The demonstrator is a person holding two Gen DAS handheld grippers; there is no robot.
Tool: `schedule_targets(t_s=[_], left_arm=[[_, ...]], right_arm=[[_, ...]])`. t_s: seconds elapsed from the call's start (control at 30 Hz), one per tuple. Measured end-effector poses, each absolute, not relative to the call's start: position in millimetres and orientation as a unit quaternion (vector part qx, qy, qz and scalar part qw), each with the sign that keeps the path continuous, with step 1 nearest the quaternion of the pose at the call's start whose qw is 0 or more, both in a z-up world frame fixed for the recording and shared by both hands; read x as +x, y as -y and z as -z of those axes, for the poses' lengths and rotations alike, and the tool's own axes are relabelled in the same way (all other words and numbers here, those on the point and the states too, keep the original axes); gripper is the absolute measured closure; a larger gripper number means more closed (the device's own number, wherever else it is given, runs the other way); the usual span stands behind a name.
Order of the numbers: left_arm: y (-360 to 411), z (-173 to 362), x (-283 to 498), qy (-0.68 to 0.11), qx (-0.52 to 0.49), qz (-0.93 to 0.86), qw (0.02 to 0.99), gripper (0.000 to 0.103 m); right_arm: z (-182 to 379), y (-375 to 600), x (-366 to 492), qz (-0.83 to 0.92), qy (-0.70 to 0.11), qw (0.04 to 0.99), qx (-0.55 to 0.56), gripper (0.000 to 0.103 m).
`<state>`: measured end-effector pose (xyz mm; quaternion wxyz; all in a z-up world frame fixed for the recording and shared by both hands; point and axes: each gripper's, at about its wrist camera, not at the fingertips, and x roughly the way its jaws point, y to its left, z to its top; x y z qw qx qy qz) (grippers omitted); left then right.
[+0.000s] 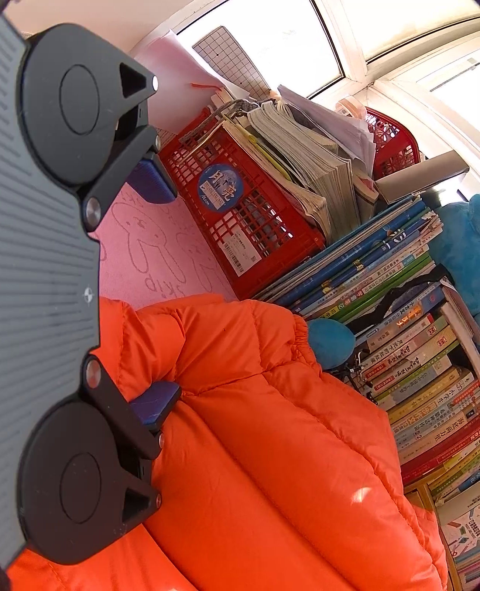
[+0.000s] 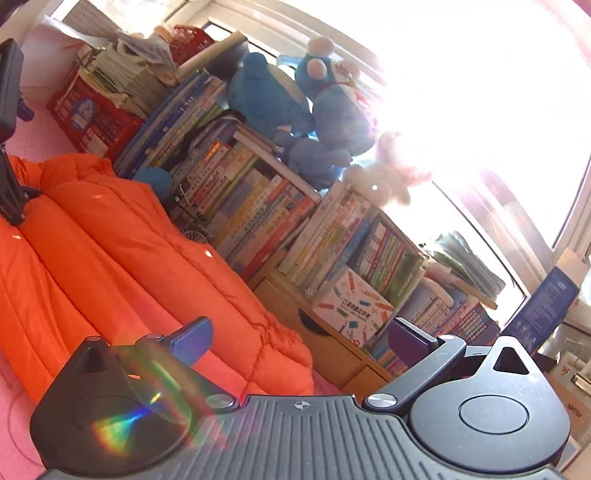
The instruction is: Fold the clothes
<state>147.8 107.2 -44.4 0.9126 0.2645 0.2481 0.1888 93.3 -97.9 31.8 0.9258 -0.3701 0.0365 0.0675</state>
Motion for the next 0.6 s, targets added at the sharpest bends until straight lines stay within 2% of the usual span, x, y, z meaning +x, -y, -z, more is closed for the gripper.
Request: schedule_targets(t_s=[0.13,0.27,0.37,0.6], left_arm=[[-108,45,148,-0.249,0.262,-0.188,0.913,0.0],[-107,45,147,-0.248,0.263,-0.189,0.913,0.0],[-107,45,147,-0.248,0.262,-0.187,0.914,0.0],[-107,46,147,-0.246,0.263,-0.184,0.915,0.0]], right_arm=[[-26,23,118,-0.12,-0.009,0.911,-0.395,0.001],[-3,-19,156,-0.117,-0.031,0.902,-0.415,0.001],[17,-10,176,-0.089,-0.042,0.895,-0.435,0.001],[15,45,200,-0.038,-0.086,0.918,-0.386,0.001]])
